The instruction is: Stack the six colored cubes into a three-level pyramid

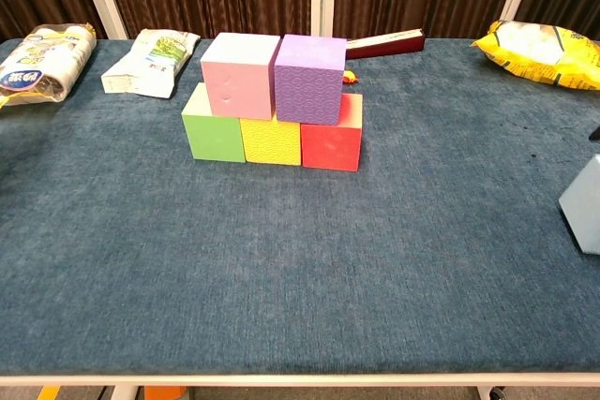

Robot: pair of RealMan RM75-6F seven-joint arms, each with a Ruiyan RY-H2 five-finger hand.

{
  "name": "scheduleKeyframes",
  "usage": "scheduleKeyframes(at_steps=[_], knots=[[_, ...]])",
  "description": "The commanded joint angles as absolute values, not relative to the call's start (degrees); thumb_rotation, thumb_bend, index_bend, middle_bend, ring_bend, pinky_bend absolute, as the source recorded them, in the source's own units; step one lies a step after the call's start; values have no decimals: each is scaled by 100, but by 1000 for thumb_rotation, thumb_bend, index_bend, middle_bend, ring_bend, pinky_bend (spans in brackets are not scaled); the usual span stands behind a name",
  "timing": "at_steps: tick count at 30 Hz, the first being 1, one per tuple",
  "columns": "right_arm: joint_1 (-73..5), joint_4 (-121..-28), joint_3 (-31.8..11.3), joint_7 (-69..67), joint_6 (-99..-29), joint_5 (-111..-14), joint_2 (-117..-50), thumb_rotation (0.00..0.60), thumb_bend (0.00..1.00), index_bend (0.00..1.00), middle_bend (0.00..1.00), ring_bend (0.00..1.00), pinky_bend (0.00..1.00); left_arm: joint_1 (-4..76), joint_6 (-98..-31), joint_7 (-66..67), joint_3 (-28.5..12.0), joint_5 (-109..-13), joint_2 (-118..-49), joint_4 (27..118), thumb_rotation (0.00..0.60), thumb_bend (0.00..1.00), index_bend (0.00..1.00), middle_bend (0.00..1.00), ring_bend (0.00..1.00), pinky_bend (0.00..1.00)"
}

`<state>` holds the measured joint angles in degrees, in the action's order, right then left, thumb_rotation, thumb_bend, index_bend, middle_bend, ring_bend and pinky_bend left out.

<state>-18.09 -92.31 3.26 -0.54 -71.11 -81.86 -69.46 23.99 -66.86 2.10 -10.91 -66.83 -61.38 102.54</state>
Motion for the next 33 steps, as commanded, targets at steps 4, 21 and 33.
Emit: scheduleKeyframes(at_steps=[4, 21, 33], knots=[[-2284, -10013, -94, -393, -6732, -8327, -6115, 600, 104, 233, 405, 96, 120, 2420, -6654, 237, -1091, -6666, -6132, 10269, 600, 20, 98, 120, 98, 255], [-4760, -11300, -1913, 286, -4699, -5901, -5588, 600, 129, 290, 442, 139, 124, 2440, -6668, 442, -1034, -6684, -6135, 10426, 600, 20, 99, 120, 98, 255], [-6528, -10789, -1932, 1782, -4806, -3207, -6682, 600, 129, 295, 438, 139, 121, 2377, -6728, 364, -983, -6794, -6095, 10448, 600, 20, 98, 120, 98, 255]])
